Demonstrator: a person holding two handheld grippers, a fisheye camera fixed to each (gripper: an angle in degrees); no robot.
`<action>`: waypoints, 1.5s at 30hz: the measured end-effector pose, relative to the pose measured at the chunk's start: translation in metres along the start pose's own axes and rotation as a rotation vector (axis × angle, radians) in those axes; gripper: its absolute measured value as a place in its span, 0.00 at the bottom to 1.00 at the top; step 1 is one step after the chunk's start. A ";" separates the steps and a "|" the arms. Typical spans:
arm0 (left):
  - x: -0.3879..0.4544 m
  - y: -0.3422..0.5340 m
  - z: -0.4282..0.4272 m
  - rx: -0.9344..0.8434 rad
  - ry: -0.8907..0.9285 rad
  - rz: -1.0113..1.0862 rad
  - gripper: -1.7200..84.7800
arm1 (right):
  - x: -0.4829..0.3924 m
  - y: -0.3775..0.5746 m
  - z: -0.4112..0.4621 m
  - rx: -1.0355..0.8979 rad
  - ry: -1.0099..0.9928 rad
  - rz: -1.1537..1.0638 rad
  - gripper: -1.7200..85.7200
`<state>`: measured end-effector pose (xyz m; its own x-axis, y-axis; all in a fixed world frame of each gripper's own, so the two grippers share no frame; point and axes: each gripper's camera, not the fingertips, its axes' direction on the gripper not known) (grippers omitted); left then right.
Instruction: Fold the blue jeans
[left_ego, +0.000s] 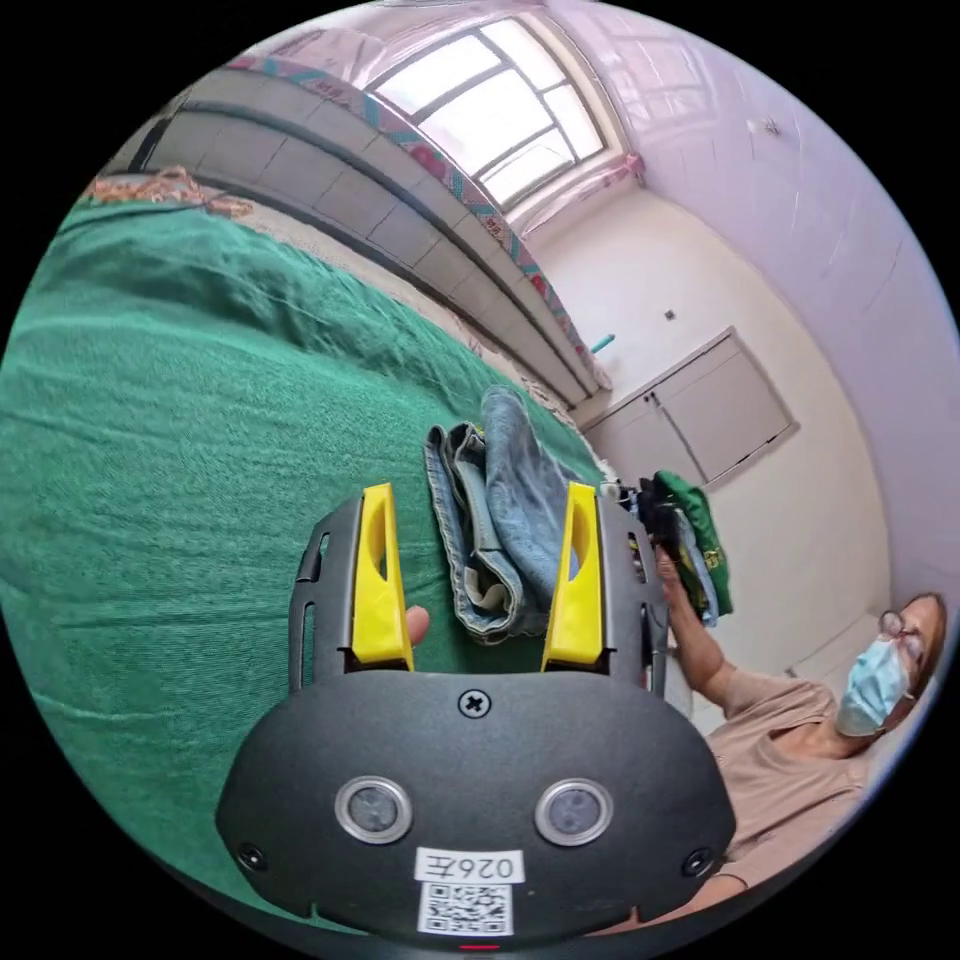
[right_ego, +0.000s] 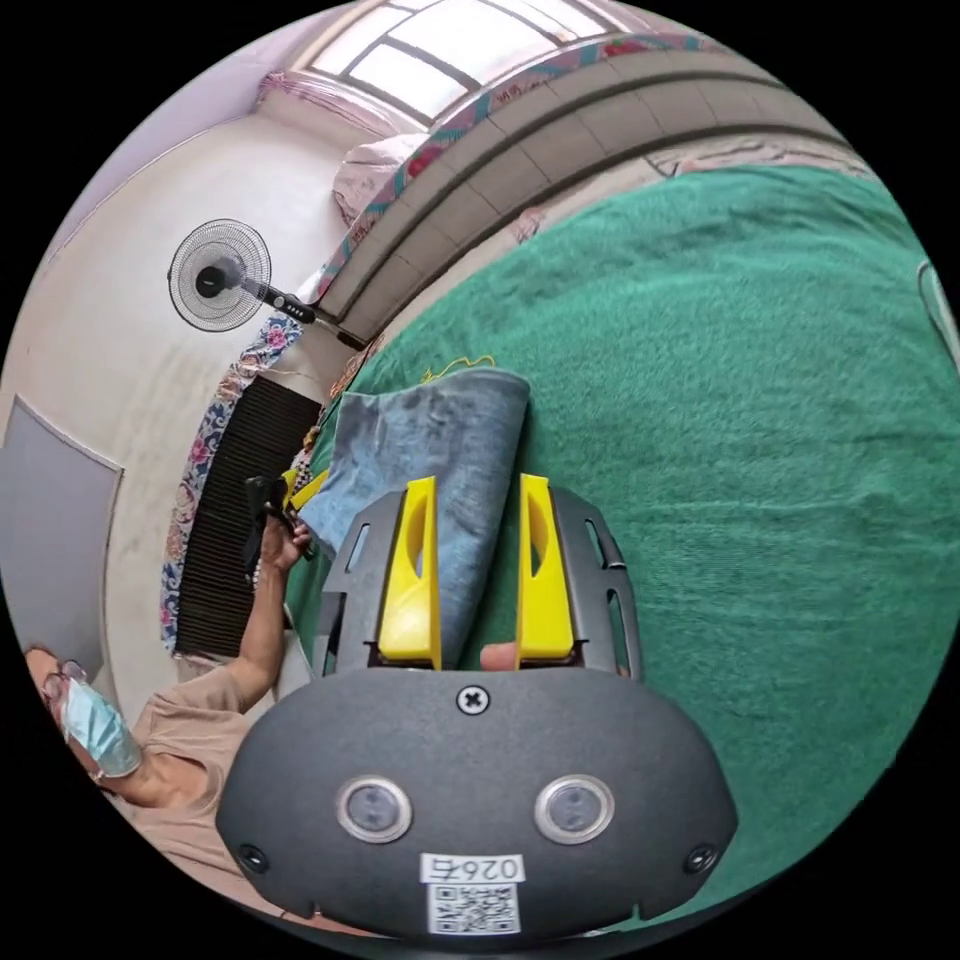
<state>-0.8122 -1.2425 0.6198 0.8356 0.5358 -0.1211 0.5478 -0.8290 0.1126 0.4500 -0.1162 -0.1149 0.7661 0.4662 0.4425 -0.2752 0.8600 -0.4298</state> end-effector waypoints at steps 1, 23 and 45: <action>-0.020 0.009 0.022 -0.013 0.058 -0.026 0.28 | 0.006 -0.005 0.016 -0.029 -0.041 0.018 0.12; -0.147 0.136 0.385 -0.468 0.140 -0.020 0.17 | 0.046 -0.042 0.028 -0.319 -0.009 -0.049 0.09; -0.114 0.092 0.703 -0.386 0.092 0.100 0.11 | 0.041 0.027 0.022 -0.321 0.011 -0.246 0.03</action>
<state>-0.8850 -1.4924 -0.0496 0.8761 0.4821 -0.0040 0.4237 -0.7661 0.4833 0.4610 -0.0692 -0.0909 0.7933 0.2507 0.5548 0.1112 0.8363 -0.5369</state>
